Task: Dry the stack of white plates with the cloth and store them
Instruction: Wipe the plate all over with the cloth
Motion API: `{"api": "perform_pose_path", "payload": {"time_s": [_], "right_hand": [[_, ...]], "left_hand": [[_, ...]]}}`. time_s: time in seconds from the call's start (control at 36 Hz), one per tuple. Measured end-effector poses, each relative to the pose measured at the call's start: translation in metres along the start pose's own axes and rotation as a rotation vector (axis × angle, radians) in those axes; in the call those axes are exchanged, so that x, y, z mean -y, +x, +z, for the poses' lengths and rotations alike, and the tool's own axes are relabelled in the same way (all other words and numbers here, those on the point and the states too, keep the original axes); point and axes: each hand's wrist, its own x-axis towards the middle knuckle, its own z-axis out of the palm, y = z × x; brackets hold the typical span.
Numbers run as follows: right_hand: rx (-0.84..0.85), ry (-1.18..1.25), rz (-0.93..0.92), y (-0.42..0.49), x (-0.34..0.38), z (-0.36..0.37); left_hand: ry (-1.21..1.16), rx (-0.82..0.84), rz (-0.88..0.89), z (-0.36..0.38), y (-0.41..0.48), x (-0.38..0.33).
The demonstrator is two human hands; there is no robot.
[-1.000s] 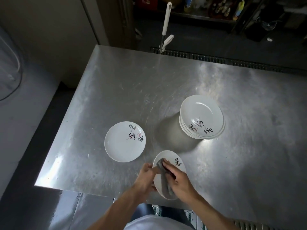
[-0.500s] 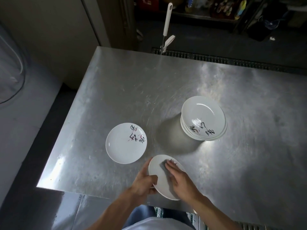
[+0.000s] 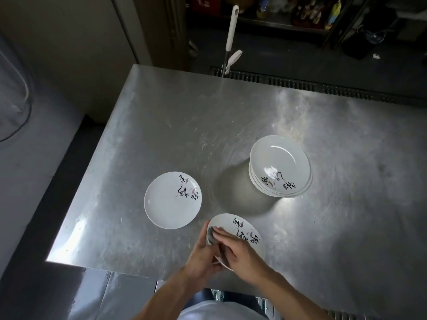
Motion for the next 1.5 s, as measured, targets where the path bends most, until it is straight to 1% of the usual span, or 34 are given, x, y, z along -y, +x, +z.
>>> {"api": "perform_pose_path", "payload": {"time_s": [0.06, 0.11, 0.14, 0.22, 0.28, 0.36, 0.39, 0.44, 0.47, 0.5, 0.56, 0.58, 0.64, 0.72, 0.78, 0.86, 0.89, 0.94, 1.0, 1.03, 1.14, 1.19, 1.25, 1.33, 1.44, 1.5], "right_hand": [[-0.060, -0.096, 0.059, 0.010, -0.009, -0.013], [-0.129, -0.189, 0.157, 0.012, -0.024, -0.031], [-0.121, -0.218, 0.192, 0.009, -0.029, -0.039], [0.020, -0.290, 0.216, -0.011, -0.030, -0.045], [0.061, -0.203, 0.180, -0.023, -0.018, -0.041], [0.083, -0.032, 0.066, -0.038, 0.010, -0.032], [0.106, -0.017, 0.022, -0.042, 0.017, -0.032], [0.120, -0.100, -0.052, -0.048, 0.025, -0.033], [0.092, -0.165, -0.078, -0.050, 0.026, -0.034], [0.028, -0.216, -0.095, -0.050, 0.028, -0.036], [-0.133, -0.261, -0.119, -0.046, 0.031, -0.041], [-0.177, -0.264, -0.124, -0.044, 0.034, -0.045], [-0.201, -0.238, -0.097, -0.038, 0.040, -0.057], [-0.207, -0.148, -0.004, -0.031, 0.046, -0.081], [-0.189, -0.035, 0.057, -0.026, 0.047, -0.099], [-0.170, 0.083, 0.076, -0.020, 0.049, -0.126], [-0.173, 0.112, 0.069, -0.018, 0.048, -0.135], [-0.169, 0.194, 0.073, -0.016, 0.048, -0.149], [-0.164, 0.245, 0.095, -0.013, 0.046, -0.154], [-0.189, 0.250, 0.106, -0.011, 0.046, -0.153], [-0.461, 0.174, 0.132, -0.005, 0.036, -0.131], [-0.550, 0.136, 0.155, -0.007, 0.032, -0.114], [-0.538, 0.112, 0.176, -0.008, 0.025, -0.092], [-0.470, 0.051, 0.171, -0.007, 0.020, -0.058], [-0.314, -0.046, 0.079, -0.007, 0.017, -0.027], [-0.237, -0.090, -0.001, -0.012, 0.013, -0.020]], "left_hand": [[0.006, 0.002, 0.006, -0.002, -0.002, -0.003], [0.003, -0.037, 0.007, -0.006, -0.003, -0.005], [0.003, -0.060, 0.009, -0.007, -0.003, -0.006], [0.006, -0.094, 0.022, -0.008, -0.002, -0.013], [0.028, -0.098, 0.034, -0.007, -0.003, -0.018], [0.056, -0.072, 0.055, -0.008, -0.004, -0.026], [0.065, -0.060, 0.061, -0.008, -0.005, -0.029], [0.071, -0.029, 0.065, -0.009, -0.006, -0.034], [0.075, -0.014, 0.069, -0.009, -0.006, -0.036], [0.081, 0.003, 0.076, -0.009, -0.006, -0.038], [0.093, 0.012, 0.083, -0.006, -0.005, -0.044], [0.101, -0.005, 0.080, -0.002, -0.004, -0.048], [0.125, -0.070, 0.069, 0.004, -0.004, -0.056], [0.172, -0.193, 0.032, 0.012, -0.006, -0.064], [0.287, -0.239, 0.029, 0.014, -0.009, -0.067], [0.659, -0.300, 0.181, 0.010, -0.013, -0.067], [0.740, -0.302, 0.242, 0.006, -0.014, -0.066], [0.809, -0.222, 0.320, 0.001, -0.016, -0.065], [0.773, -0.132, 0.334, -0.001, -0.020, -0.063], [0.724, -0.110, 0.341, 0.000, -0.021, -0.062], [0.503, -0.096, 0.344, 0.006, -0.021, -0.049], [0.431, -0.097, 0.306, 0.007, -0.018, -0.041], [0.349, -0.122, 0.240, 0.005, -0.014, -0.032], [0.261, -0.176, 0.162, 0.004, -0.007, -0.021], [0.145, -0.185, 0.077, 0.006, -0.002, -0.014], [0.109, -0.180, 0.054, 0.006, -0.001, -0.014]]}}
